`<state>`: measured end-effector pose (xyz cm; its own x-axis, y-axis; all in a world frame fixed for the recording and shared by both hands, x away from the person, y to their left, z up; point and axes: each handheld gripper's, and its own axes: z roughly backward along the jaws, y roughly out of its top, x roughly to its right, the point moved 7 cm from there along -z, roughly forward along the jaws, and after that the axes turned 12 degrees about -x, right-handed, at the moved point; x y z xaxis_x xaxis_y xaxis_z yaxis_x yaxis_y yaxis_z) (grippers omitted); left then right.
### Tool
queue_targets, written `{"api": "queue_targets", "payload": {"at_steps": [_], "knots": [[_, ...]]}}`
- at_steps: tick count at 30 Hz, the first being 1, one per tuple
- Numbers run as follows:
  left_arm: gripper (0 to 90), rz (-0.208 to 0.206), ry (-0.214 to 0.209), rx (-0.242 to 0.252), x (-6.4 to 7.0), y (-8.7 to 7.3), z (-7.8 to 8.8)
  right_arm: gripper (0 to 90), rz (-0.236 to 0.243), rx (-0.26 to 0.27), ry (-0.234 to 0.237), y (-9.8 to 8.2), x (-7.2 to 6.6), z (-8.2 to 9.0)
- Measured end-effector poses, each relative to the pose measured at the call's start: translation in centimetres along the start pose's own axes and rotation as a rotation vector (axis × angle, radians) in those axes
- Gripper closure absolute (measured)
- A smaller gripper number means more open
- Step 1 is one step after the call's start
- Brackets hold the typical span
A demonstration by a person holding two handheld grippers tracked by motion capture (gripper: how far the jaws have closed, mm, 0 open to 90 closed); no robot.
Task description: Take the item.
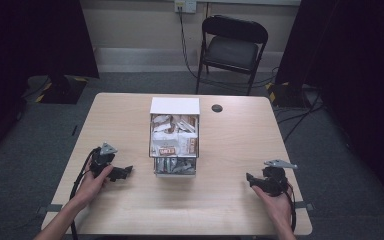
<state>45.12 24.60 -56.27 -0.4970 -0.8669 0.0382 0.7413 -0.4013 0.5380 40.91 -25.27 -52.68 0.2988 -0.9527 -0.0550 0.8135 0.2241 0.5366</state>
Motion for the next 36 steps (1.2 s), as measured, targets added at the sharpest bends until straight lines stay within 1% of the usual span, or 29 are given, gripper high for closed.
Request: {"api": "queue_targets", "payload": {"at_steps": [1,4,6,8,11,12,15,16,19,20,22,24,25,26,29,30,31,36], "knots": [[0.0,0.000,0.000,0.000,0.0,0.0,0.0,30.7,-0.008,0.005,0.008,0.1,-0.1,0.1],[0.0,0.000,0.000,0.000,0.0,0.0,0.0,32.7,-0.012,0.018,0.025,0.3,-0.3,0.4],[0.0,-0.001,-0.001,0.000,0.0,0.0,0.0,32.9,-0.012,0.018,0.027,0.4,-0.5,0.6],[0.0,0.000,0.000,0.000,0.0,0.0,0.0,31.8,-0.010,0.015,0.013,0.4,-0.6,0.7],[0.0,0.000,0.000,0.000,0.0,0.0,0.0,30.7,-0.007,0.008,0.015,0.4,-0.8,0.6],[0.0,0.001,0.000,0.000,0.0,0.0,0.0,30.8,-0.006,0.011,0.028,0.5,-1.0,0.7],[0.0,0.000,0.000,0.000,0.0,0.0,0.0,31.4,-0.007,0.018,0.038,0.7,-1.2,1.0],[0.0,0.000,0.000,0.000,0.0,0.0,0.0,32.9,-0.010,0.023,0.055,0.9,-1.4,1.5],[0.0,0.000,0.000,0.000,0.0,0.0,0.0,34.6,-0.013,0.037,0.061,1.1,-1.6,1.9],[0.0,0.000,-0.001,0.000,0.0,0.0,0.0,35.7,-0.015,0.042,0.080,1.2,-1.8,2.3],[0.0,-0.004,0.001,-0.003,0.0,0.0,0.0,35.6,-0.018,0.052,0.088,1.4,-2.0,2.6],[0.0,-0.005,0.001,-0.003,0.0,0.0,0.0,35.5,-0.023,0.062,0.108,1.6,-2.3,3.0],[0.0,-0.005,0.001,-0.003,0.0,0.0,0.0,35.5,-0.023,0.062,0.108,1.6,-2.3,3.0],[0.0,0.000,0.000,0.000,0.0,0.0,0.0,35.2,-0.022,0.071,0.117,1.9,-2.6,3.4],[0.0,0.001,0.001,0.000,0.0,0.0,0.0,35.4,-0.019,0.077,0.125,2.2,-2.8,3.6],[0.0,0.002,0.001,0.000,0.0,0.0,0.0,35.4,-0.014,0.075,0.133,2.3,-3.0,3.7],[0.0,0.002,0.002,0.000,0.0,0.0,0.0,35.6,-0.011,0.079,0.150,2.6,-3.4,3.9],[0.0,0.003,0.002,0.000,0.0,0.0,0.0,35.8,0.029,0.091,0.157,3.8,-4.5,4.5]]}}
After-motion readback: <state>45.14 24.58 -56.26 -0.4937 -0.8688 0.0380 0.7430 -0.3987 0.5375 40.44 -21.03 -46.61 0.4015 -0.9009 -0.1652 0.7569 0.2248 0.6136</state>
